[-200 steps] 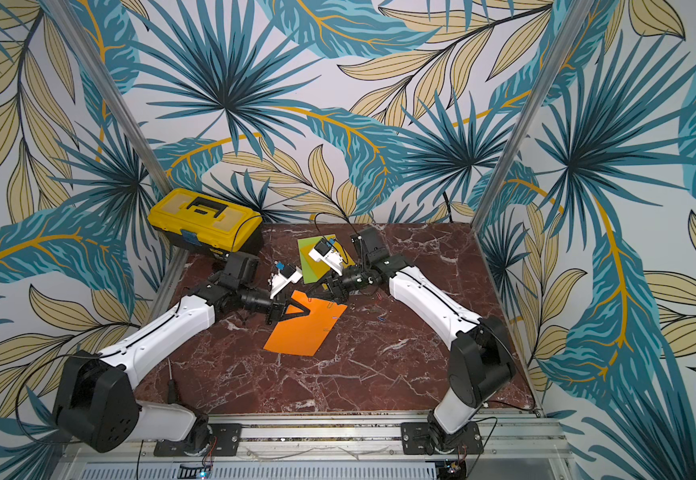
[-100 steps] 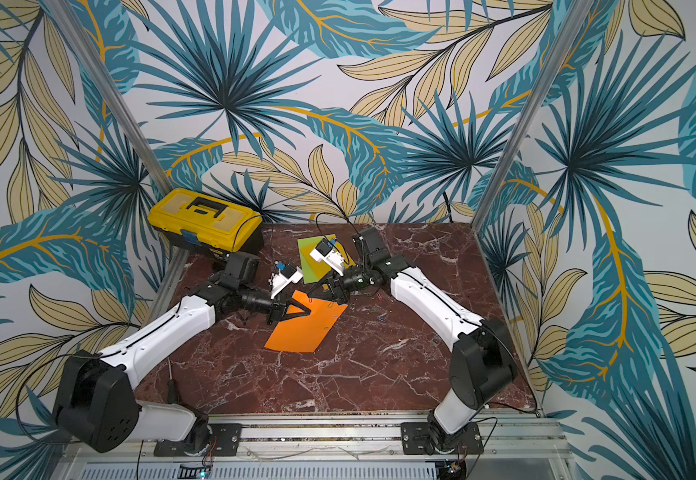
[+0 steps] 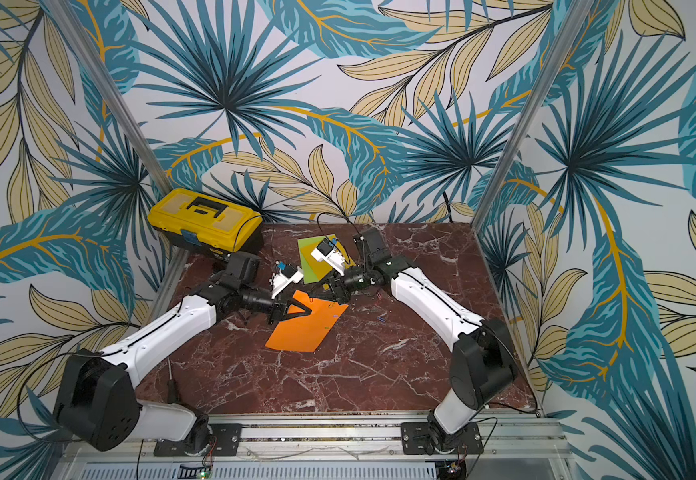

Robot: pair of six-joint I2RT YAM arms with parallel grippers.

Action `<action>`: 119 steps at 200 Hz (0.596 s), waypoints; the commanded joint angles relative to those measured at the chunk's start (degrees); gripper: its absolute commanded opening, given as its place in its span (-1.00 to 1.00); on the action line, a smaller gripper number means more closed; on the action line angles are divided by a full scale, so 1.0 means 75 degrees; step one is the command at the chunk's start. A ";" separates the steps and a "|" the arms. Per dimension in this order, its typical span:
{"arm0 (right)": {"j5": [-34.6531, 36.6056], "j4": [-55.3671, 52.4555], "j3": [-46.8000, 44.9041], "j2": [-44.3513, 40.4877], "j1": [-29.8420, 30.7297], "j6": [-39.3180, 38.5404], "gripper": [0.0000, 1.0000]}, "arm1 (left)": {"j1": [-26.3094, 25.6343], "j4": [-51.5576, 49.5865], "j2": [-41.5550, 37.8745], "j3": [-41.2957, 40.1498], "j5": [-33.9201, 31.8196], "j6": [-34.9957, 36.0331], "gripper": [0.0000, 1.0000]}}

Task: Unclip the paperclips from the documents
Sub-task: Remove the paper clip from the document.

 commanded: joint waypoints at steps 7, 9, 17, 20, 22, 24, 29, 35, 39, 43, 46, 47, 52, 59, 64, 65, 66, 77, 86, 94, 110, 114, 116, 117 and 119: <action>-0.0334 0.0355 -0.0111 -0.0387 -0.0162 0.0102 -0.92 | 0.0007 -0.0333 0.0098 0.0057 -0.0127 0.0141 -1.00; -0.0336 0.0355 -0.0099 -0.0384 -0.0165 0.0094 -0.92 | 0.0009 -0.0330 0.0097 0.0057 -0.0127 0.0143 -1.00; -0.0334 0.0366 -0.0108 -0.0387 -0.0163 0.0112 -0.92 | 0.0006 -0.0344 0.0097 0.0057 -0.0127 0.0144 -1.00; -0.0344 0.0363 -0.0114 -0.0381 -0.0166 0.0114 -0.92 | 0.0006 -0.0344 0.0101 0.0057 -0.0127 0.0144 -1.00; -0.0344 0.0366 -0.0106 -0.0385 -0.0163 0.0112 -0.92 | 0.0006 -0.0344 0.0103 0.0057 -0.0127 0.0147 -1.00; -0.0344 0.0366 -0.0109 -0.0386 -0.0168 0.0114 -0.92 | 0.0006 -0.0345 0.0098 0.0057 -0.0127 0.0145 -1.00; -0.0353 0.0366 -0.0112 -0.0386 -0.0174 0.0121 -0.92 | 0.0006 -0.0345 0.0101 0.0057 -0.0139 0.0144 -1.00; -0.0358 0.0378 -0.0118 -0.0381 -0.0174 0.0126 -0.92 | 0.0006 -0.0339 0.0106 0.0057 -0.0140 0.0144 -1.00; -0.0369 0.0389 -0.0104 -0.0386 -0.0172 0.0126 -0.92 | 0.0006 -0.0340 0.0106 0.0057 -0.0139 0.0144 -1.00; -0.0372 0.0391 -0.0103 -0.0384 -0.0172 0.0126 -0.92 | 0.0010 -0.0344 0.0099 0.0057 -0.0145 0.0144 -1.00; -0.0372 0.0393 -0.0112 -0.0386 -0.0177 0.0129 -0.92 | 0.0006 -0.0344 0.0101 0.0057 -0.0140 0.0144 -1.00; -0.0372 0.0391 -0.0115 -0.0381 -0.0179 0.0128 -0.91 | 0.0012 -0.0344 0.0099 0.0057 -0.0139 0.0144 -1.00; -0.0372 0.0408 -0.0110 -0.0375 -0.0181 0.0148 -0.92 | 0.0007 -0.0345 0.0099 0.0057 -0.0139 0.0144 -1.00; -0.0383 0.0403 -0.0113 -0.0375 -0.0182 0.0156 -0.92 | 0.0006 -0.0340 0.0099 0.0057 -0.0139 0.0144 -1.00; -0.0383 0.0411 -0.0110 -0.0369 -0.0189 0.0160 -0.92 | 0.0006 -0.0339 0.0103 0.0057 -0.0145 0.0144 -1.00; -0.0378 0.0412 -0.0108 -0.0372 -0.0185 0.0161 -0.92 | 0.0006 -0.0342 0.0099 0.0057 -0.0142 0.0144 -1.00; -0.0375 0.0413 -0.0113 -0.0373 -0.0183 0.0161 -0.91 | 0.0006 -0.0343 0.0098 0.0057 -0.0140 0.0144 -1.00; -0.0386 0.0413 -0.0118 -0.0375 -0.0193 0.0157 -0.92 | 0.0006 -0.0345 0.0105 0.0057 -0.0139 0.0144 -1.00; -0.0394 0.0417 -0.0112 -0.0375 -0.0194 0.0172 -0.92 | 0.0006 -0.0345 0.0102 0.0057 -0.0139 0.0144 -1.00; -0.0393 0.0424 -0.0117 -0.0375 -0.0193 0.0170 -0.92 | 0.0006 -0.0343 0.0098 0.0057 -0.0139 0.0144 -1.00; -0.0385 0.0434 -0.0115 -0.0375 -0.0209 0.0170 -0.92 | 0.0006 -0.0344 0.0106 0.0057 -0.0151 0.0144 -1.00; -0.0380 0.0437 -0.0126 -0.0375 -0.0207 0.0175 -0.91 | 0.0006 -0.0344 0.0098 0.0057 -0.0155 0.0144 -1.00; -0.0380 0.0437 -0.0123 -0.0375 -0.0208 0.0174 -0.92 | 0.0006 -0.0344 0.0097 0.0057 -0.0152 0.0144 -1.00; -0.0376 0.0437 -0.0127 -0.0375 -0.0206 0.0173 -0.92 | 0.0006 -0.0344 0.0096 0.0057 -0.0151 0.0144 -1.00; -0.0373 0.0437 -0.0123 -0.0375 -0.0205 0.0173 -0.92 | 0.0006 -0.0344 0.0099 0.0057 -0.0160 0.0144 -1.00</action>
